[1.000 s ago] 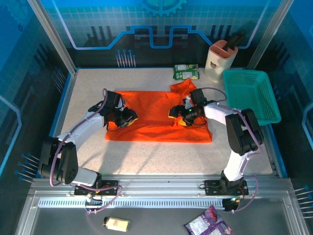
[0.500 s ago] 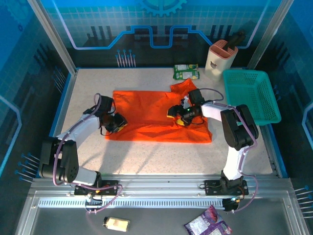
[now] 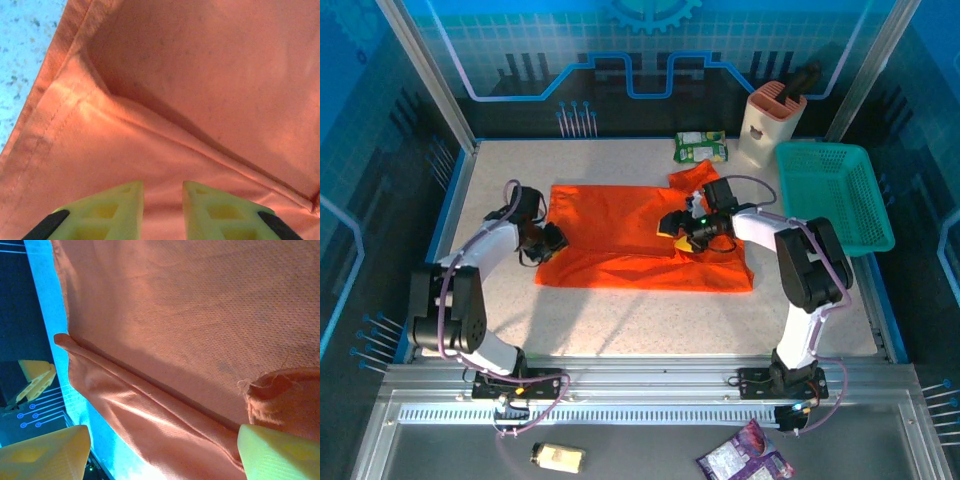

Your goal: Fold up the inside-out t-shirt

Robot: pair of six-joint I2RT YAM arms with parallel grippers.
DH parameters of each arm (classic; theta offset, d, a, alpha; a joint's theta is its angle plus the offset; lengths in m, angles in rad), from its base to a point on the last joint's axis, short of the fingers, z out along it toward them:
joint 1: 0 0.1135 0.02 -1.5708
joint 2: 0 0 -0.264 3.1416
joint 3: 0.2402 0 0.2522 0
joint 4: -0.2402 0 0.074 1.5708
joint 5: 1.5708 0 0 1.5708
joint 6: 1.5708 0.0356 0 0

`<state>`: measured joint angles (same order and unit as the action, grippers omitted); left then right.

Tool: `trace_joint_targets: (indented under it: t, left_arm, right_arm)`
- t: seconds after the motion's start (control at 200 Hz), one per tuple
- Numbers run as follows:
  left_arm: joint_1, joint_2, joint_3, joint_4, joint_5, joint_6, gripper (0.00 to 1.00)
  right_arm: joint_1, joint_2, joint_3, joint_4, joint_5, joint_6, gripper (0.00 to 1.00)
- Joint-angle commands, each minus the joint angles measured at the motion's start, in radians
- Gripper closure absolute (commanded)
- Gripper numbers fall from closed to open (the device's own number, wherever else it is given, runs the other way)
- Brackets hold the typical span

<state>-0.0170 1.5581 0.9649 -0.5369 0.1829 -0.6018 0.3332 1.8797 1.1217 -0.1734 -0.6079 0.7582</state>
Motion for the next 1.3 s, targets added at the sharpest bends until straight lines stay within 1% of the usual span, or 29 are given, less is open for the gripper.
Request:
trace_joint_targets:
  t: [0.0, 0.075, 0.16, 0.305, 0.435, 0.55, 0.635, 0.74, 0.82, 0.911, 1.001, 1.096, 1.216, 1.296]
  left_arm:
    - [0.027, 0.068, 0.056, 0.006, -0.006, 0.033, 0.73]
    - [0.043, 0.114, 0.085, -0.010, -0.039, 0.042, 0.74]
    - [0.060, 0.172, 0.107, -0.028, -0.070, 0.054, 0.76]
    - [0.085, 0.247, 0.098, -0.040, -0.087, 0.060, 0.77]
    - [0.098, 0.264, 0.067, -0.022, -0.084, 0.054, 0.77]
    - [0.103, 0.233, 0.056, -0.021, -0.087, 0.056, 0.77]
    - [0.100, 0.164, 0.077, -0.066, -0.103, 0.059, 0.75]
    - [0.081, 0.062, 0.092, -0.113, -0.100, 0.053, 0.72]
    - [0.064, 0.007, 0.093, -0.157, -0.095, 0.055, 0.71]
    - [0.053, -0.036, 0.053, -0.172, -0.068, 0.036, 0.72]
    - [0.036, -0.067, -0.022, -0.142, -0.036, 0.000, 0.73]
    - [0.005, -0.085, -0.130, -0.065, -0.026, -0.081, 0.76]
    - [-0.013, -0.062, -0.234, 0.046, 0.004, -0.157, 0.77]
    - [-0.012, -0.040, -0.260, 0.059, -0.011, -0.171, 0.79]
  right_arm:
    - [0.005, 0.048, 0.003, -0.003, -0.007, -0.002, 0.22]
    - [0.001, 0.055, 0.012, -0.059, 0.022, -0.026, 0.22]
    - [0.001, 0.036, -0.001, -0.062, 0.023, -0.037, 0.22]
    - [0.001, 0.017, -0.004, -0.096, 0.041, -0.058, 0.22]
    - [0.001, -0.002, -0.007, -0.108, 0.040, -0.066, 0.22]
    - [-0.003, -0.041, 0.007, -0.149, 0.057, -0.086, 0.22]
    - [-0.017, -0.096, 0.003, -0.173, 0.077, -0.090, 0.22]
    - [-0.058, -0.174, -0.039, -0.194, 0.083, -0.095, 0.22]
    - [-0.096, -0.242, -0.077, -0.235, 0.104, -0.111, 0.22]
    - [-0.145, -0.323, -0.135, -0.281, 0.130, -0.121, 0.22]
    - [-0.192, -0.395, -0.199, -0.317, 0.158, -0.126, 0.22]
    - [-0.225, -0.434, -0.270, -0.310, 0.143, -0.137, 0.22]
    - [-0.236, -0.420, -0.320, -0.266, 0.096, -0.155, 0.22]
    - [-0.237, -0.400, -0.348, -0.233, 0.090, -0.150, 0.22]
